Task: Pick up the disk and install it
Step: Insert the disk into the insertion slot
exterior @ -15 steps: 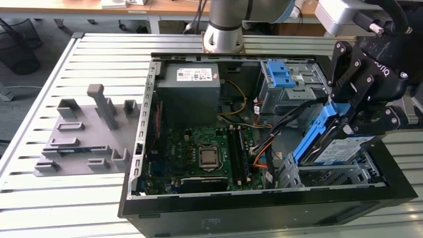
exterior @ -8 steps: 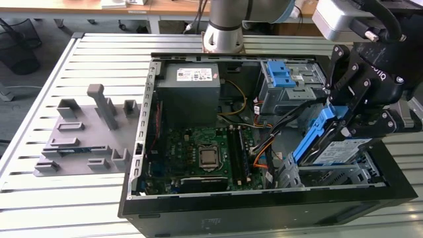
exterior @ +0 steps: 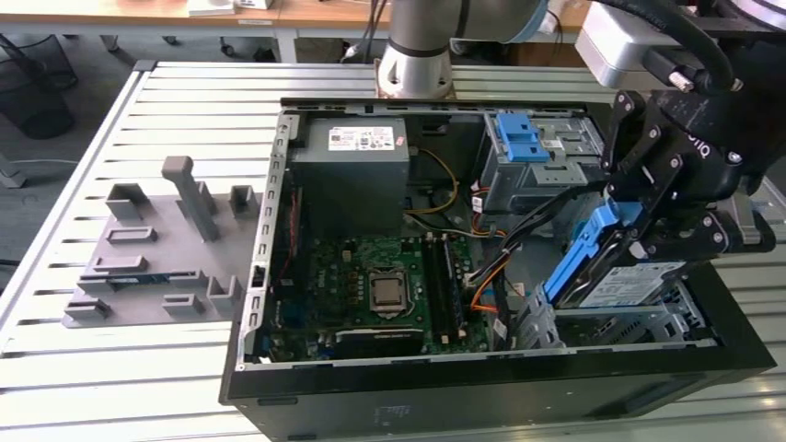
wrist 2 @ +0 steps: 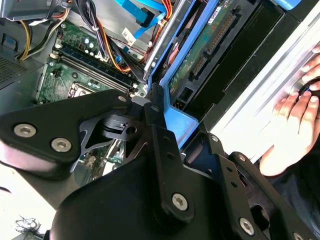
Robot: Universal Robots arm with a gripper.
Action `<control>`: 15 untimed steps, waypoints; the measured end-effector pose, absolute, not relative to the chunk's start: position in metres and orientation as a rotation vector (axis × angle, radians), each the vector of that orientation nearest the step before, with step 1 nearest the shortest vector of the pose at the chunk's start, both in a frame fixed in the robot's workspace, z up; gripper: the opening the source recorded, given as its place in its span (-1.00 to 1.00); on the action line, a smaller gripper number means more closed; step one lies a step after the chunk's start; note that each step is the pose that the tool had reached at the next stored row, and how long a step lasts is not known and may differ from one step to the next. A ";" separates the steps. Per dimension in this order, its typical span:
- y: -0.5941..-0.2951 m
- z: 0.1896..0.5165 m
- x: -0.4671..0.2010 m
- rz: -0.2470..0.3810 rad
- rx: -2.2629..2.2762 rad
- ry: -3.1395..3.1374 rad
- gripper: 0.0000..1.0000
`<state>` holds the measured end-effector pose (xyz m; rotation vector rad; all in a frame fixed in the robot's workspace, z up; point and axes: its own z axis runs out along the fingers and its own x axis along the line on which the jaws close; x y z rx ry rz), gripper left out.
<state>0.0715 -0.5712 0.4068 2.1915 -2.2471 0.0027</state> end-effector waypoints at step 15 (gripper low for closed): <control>-0.571 0.397 0.071 0.003 2.191 -2.247 -0.27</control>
